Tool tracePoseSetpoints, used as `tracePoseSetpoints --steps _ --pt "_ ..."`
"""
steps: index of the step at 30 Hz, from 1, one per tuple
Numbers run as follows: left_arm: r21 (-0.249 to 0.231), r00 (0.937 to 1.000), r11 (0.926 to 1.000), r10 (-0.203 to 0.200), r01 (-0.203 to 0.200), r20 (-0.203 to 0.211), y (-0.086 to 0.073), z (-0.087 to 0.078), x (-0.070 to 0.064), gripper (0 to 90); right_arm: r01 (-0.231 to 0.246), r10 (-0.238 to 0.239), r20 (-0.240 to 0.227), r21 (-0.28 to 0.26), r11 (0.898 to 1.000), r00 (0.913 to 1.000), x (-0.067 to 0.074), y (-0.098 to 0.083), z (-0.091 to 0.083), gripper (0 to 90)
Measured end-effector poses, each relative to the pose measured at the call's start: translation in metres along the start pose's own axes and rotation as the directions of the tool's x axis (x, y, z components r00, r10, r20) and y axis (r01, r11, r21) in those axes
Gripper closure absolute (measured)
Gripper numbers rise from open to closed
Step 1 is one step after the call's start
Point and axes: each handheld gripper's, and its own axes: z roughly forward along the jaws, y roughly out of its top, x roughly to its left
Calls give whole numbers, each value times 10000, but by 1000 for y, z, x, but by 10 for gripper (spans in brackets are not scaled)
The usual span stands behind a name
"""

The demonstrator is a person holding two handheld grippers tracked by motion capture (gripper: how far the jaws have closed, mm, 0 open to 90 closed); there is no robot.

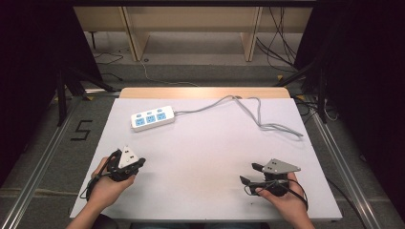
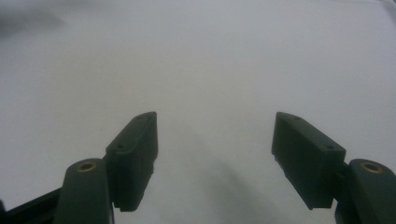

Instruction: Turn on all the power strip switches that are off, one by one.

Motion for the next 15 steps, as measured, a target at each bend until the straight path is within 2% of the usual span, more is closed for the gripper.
tracePoseSetpoints --steps 5,15 --pt "-28 9996 9997 -259 259 -92 6 3 10 894 -8 9 42 -9 10000 10000 1 0 0 325" --pt "173 9991 9992 -370 374 -194 13 9 24 894 13 -13 10 -19 10000 10000 1 0 1 320"
